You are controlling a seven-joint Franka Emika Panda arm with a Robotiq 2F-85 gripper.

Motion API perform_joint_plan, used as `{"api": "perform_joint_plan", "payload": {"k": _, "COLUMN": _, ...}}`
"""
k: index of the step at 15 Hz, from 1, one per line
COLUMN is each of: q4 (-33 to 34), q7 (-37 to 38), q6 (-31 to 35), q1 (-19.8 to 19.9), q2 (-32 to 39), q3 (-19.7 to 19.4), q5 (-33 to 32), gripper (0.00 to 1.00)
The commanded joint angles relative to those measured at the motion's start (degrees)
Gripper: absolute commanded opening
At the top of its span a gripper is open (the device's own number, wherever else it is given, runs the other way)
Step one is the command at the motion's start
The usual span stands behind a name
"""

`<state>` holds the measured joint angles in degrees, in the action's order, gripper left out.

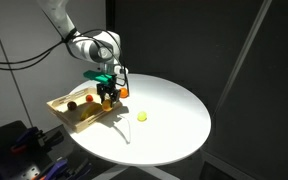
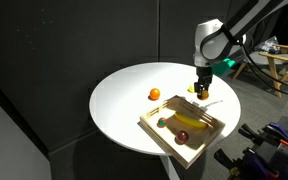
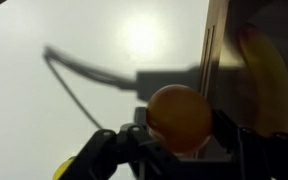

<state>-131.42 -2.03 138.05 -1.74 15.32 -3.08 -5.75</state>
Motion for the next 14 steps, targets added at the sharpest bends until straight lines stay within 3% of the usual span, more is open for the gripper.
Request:
{"api": "perform_joint_plan", "payload": {"k": 1, "q4": -2.8, "q7": 4.2, "q6": -0.1, "q1": -1.6, "q2": -3.3, "q3": 0.7, "q5": -3.8, "gripper": 0.41}}
{"api": "perform_joint_plan", "payload": {"k": 14, "q4": -2.7, "q7": 8.7, "q6": -1.4, "q1": -3.5, "q2": -3.9, "q3": 5.0, "q5": -0.8, "gripper": 0.41}}
